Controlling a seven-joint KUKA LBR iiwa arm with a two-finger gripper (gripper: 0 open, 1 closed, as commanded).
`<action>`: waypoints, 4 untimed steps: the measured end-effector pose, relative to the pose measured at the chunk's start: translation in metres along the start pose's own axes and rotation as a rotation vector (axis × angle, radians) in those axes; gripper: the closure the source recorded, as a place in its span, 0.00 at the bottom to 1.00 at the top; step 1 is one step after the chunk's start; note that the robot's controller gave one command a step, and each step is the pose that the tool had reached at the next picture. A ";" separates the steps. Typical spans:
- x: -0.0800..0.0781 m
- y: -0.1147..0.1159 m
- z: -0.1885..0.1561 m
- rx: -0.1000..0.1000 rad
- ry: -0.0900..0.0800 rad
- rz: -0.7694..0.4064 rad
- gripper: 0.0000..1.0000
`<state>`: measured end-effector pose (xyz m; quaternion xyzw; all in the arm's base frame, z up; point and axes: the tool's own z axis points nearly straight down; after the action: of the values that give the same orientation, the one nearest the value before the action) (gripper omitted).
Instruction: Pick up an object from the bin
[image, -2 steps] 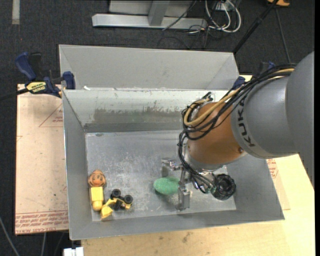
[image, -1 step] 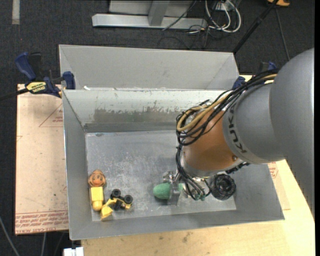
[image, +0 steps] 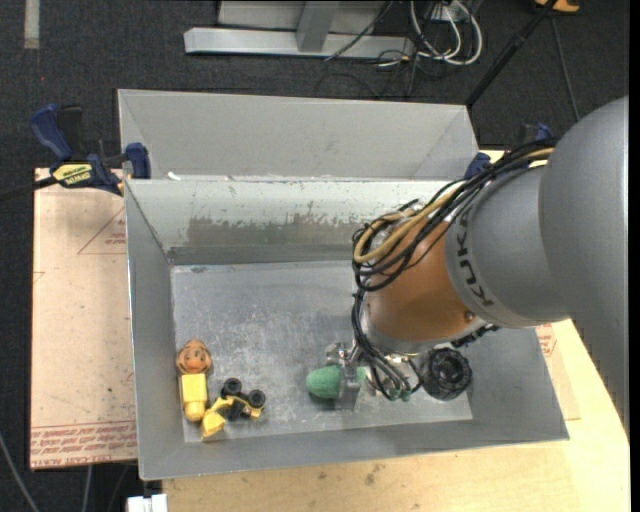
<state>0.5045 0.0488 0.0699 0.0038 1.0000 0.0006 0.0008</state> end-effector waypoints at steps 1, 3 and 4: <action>-0.006 0.004 -0.055 0.001 0.007 -0.006 1.00; -0.003 0.000 -0.079 0.002 0.015 -0.008 1.00; -0.020 0.004 -0.073 -0.001 -0.016 -0.015 1.00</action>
Offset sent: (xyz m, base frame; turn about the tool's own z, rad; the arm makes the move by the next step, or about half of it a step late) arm 0.0148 -0.0186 0.0001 0.0033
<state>0.5247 0.0529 0.1430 -0.0038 1.0000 0.0012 0.0087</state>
